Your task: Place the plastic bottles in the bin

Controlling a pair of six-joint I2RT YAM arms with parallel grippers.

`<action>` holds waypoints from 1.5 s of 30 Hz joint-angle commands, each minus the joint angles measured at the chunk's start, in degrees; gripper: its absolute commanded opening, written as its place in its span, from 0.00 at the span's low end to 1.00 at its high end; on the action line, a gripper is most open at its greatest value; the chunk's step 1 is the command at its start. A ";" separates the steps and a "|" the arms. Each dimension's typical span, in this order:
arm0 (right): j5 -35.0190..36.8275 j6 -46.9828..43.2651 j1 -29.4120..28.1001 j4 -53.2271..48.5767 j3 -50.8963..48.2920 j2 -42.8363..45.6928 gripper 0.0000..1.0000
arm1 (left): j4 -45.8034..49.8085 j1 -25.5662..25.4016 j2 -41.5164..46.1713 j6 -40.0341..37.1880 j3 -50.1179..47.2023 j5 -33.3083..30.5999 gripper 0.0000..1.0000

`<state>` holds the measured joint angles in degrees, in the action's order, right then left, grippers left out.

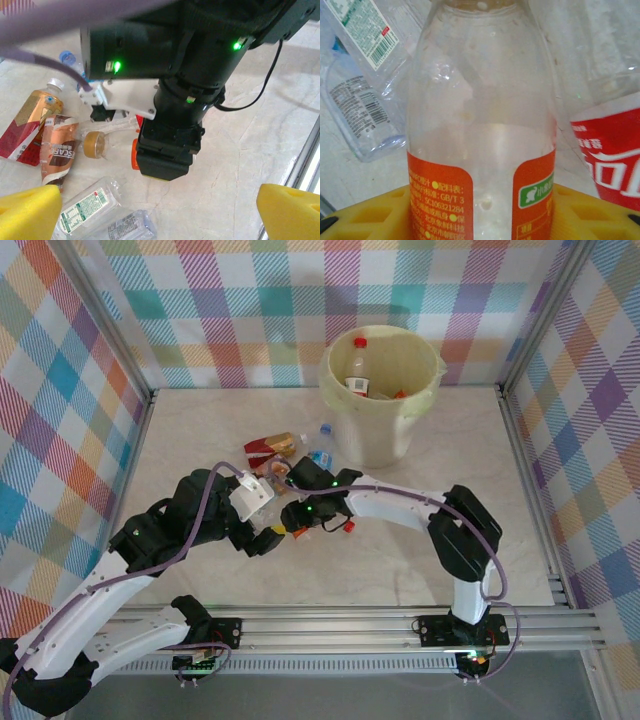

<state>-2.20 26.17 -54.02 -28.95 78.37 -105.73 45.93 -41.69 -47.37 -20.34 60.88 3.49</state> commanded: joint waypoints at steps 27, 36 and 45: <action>-2.55 -11.72 17.89 -7.47 8.73 26.61 0.57 | -22.81 1.09 -12.94 14.14 14.20 11.59 1.00; -1.85 -14.20 25.82 -9.46 21.64 22.14 0.57 | -27.33 1.09 -21.15 15.23 17.86 12.96 1.00; -2.12 -17.13 33.08 -10.43 33.01 13.58 0.57 | -33.44 1.09 -21.47 15.72 10.76 13.02 1.00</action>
<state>-3.90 11.31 -22.50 -38.54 108.36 -90.26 16.78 -41.10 -69.71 -5.48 74.08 15.62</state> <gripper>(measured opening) 0.570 0.997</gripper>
